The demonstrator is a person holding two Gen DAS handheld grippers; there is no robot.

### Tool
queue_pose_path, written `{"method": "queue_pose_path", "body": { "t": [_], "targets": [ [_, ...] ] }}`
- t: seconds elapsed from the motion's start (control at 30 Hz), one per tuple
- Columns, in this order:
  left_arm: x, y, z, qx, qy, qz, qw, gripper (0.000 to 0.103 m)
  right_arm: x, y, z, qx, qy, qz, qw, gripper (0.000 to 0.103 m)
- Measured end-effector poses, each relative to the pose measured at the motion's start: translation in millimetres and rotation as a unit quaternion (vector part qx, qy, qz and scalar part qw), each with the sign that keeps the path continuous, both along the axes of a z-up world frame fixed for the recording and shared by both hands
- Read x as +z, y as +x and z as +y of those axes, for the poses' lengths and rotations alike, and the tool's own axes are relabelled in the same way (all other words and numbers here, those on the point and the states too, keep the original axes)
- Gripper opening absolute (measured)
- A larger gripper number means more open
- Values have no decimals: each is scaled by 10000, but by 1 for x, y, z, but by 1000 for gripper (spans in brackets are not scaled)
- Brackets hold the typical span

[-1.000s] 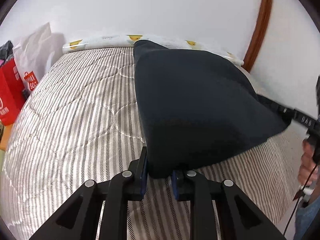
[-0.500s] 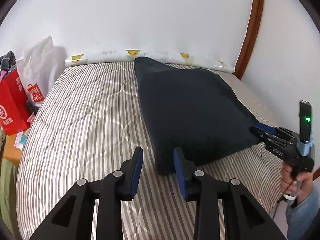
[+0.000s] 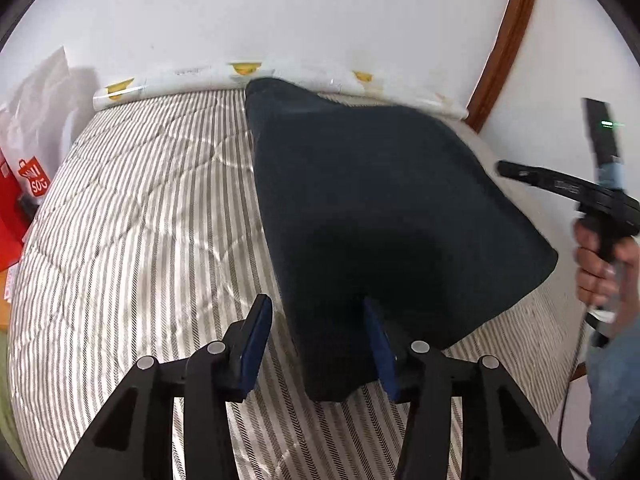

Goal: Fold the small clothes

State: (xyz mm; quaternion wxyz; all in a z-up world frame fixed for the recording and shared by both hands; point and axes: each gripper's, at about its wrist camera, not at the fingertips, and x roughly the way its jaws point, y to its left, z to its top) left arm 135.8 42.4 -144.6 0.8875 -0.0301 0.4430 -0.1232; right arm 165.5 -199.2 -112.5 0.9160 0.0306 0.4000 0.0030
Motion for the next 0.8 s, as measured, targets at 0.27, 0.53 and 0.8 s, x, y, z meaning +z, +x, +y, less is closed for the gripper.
{"method": "queue_pose_path", "body": {
  "t": [0.27, 0.53, 0.8],
  "targets": [
    [-4, 13, 6, -20, -67, -66, 10000, 46, -28, 53, 5, 218, 306, 803, 9961, 33],
    [-12, 20, 3, -136, -132, 25, 9998, 50, -6, 45, -11, 562, 169, 377, 9976, 4],
    [-1, 14, 3, -195, 176, -226, 9994, 50, 3, 54, -11, 520, 116, 432, 9976, 11]
  ]
}}
